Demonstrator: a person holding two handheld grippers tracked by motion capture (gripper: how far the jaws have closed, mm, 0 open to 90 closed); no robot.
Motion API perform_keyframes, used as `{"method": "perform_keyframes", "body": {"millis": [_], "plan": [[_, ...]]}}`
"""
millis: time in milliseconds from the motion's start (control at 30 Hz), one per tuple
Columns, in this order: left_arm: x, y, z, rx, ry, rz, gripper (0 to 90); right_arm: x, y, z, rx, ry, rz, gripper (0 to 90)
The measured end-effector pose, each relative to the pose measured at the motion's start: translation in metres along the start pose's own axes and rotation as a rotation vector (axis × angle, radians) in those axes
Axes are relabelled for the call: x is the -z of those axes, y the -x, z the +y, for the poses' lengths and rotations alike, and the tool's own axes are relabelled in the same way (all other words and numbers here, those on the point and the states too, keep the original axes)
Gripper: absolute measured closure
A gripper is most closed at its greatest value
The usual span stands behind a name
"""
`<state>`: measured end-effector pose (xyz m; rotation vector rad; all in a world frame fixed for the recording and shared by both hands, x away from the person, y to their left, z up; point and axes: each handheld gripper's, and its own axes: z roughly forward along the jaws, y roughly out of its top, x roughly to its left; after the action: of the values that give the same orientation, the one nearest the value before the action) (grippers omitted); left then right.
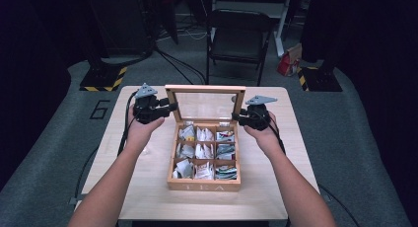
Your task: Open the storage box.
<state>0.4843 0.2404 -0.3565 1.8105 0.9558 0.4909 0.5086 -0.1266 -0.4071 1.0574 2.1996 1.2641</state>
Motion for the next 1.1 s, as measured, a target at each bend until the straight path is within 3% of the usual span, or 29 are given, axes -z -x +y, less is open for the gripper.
{"method": "perform_keyframes", "body": {"millis": [700, 1100], "plan": [[0.017, 0.002, -0.012, -0.007, -0.019, -0.027, 53.0, -0.012, 0.01, 0.009, -0.067, -0.007, -0.009, 65.3], [0.023, 0.001, -0.025, 0.017, -0.041, -0.041, 49.5, -0.018, 0.014, 0.013, -0.086, -0.019, -0.022, 65.7]]}}
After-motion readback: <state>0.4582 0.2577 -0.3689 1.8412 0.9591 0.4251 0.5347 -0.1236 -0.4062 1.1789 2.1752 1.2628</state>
